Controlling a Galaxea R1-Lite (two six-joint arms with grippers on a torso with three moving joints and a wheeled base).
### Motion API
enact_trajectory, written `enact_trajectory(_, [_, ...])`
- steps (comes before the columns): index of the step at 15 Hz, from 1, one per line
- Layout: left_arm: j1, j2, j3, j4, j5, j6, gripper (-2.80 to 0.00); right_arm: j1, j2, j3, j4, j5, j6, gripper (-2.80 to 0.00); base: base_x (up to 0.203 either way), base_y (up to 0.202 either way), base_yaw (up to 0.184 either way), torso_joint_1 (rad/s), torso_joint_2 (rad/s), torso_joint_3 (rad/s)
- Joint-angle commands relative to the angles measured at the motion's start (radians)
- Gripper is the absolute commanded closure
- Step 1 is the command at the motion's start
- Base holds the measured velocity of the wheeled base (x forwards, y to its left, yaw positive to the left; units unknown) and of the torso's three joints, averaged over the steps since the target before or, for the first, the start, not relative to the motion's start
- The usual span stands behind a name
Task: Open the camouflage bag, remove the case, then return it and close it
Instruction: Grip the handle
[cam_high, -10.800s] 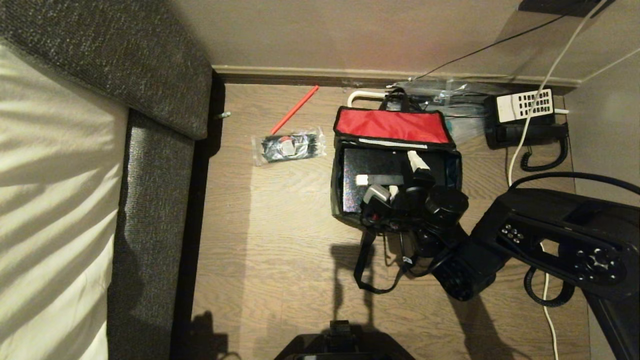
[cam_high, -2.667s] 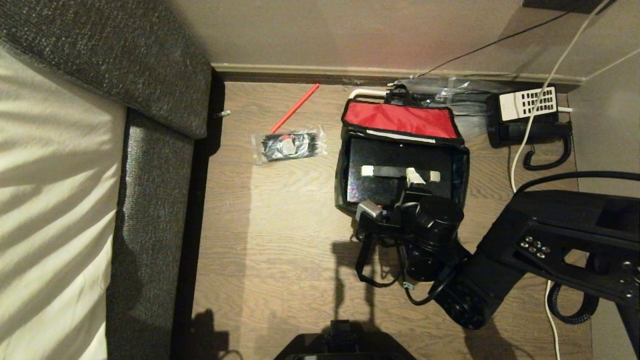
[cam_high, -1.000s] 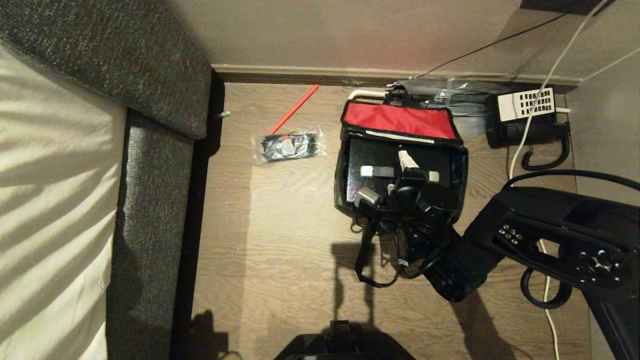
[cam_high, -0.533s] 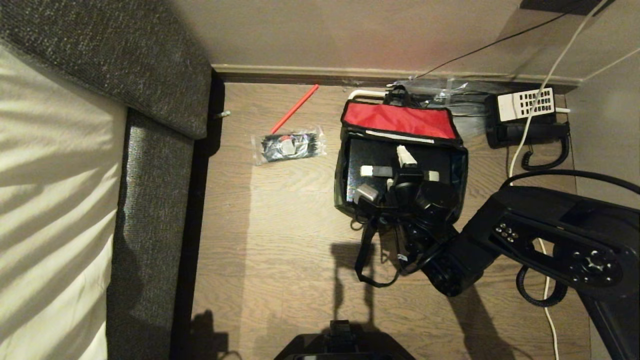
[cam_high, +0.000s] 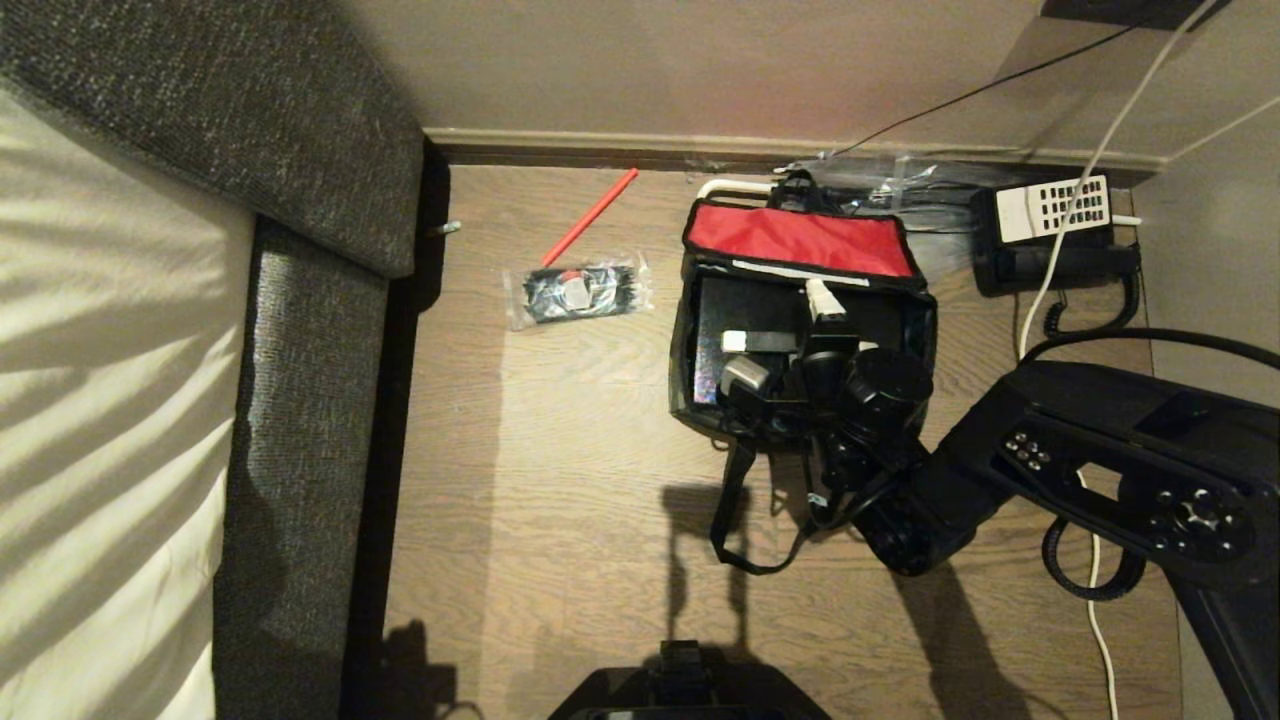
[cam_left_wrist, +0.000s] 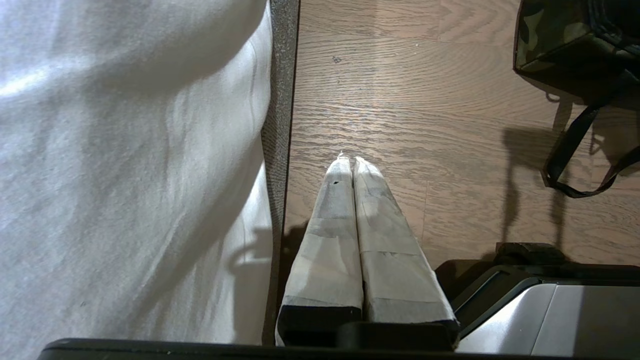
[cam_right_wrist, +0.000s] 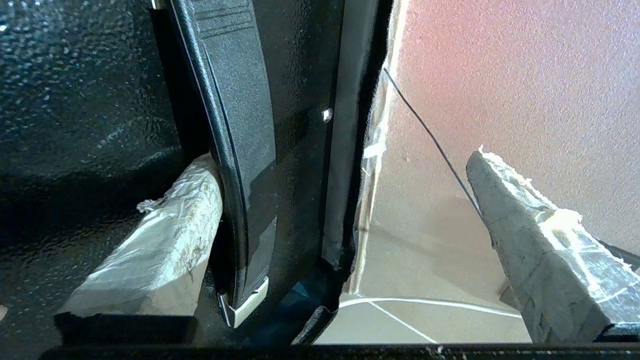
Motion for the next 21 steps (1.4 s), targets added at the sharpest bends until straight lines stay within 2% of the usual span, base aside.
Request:
enact_trajectory(1, [0.000, 0.000, 0.002, 0.000, 0.000, 0.000, 0.00, 0.000, 0.017, -0.009, -0.008, -0.009, -0.006, -2.80, 0.000, 0.000, 0.000, 0.000, 0.00, 0.000])
enact_trajectory(11, [0.000, 0.000, 0.002, 0.000, 0.000, 0.000, 0.00, 0.001, 0.079, -0.081, -0.008, -0.019, 0.081, -2.80, 0.000, 0.000, 0.000, 0.000, 0.00, 0.000])
enact_trajectory(21, [0.000, 0.000, 0.002, -0.001, 0.000, 0.000, 0.00, -0.005, 0.122, -0.143, -0.008, -0.023, 0.092, -2.80, 0.000, 0.000, 0.000, 0.000, 0.00, 0.000])
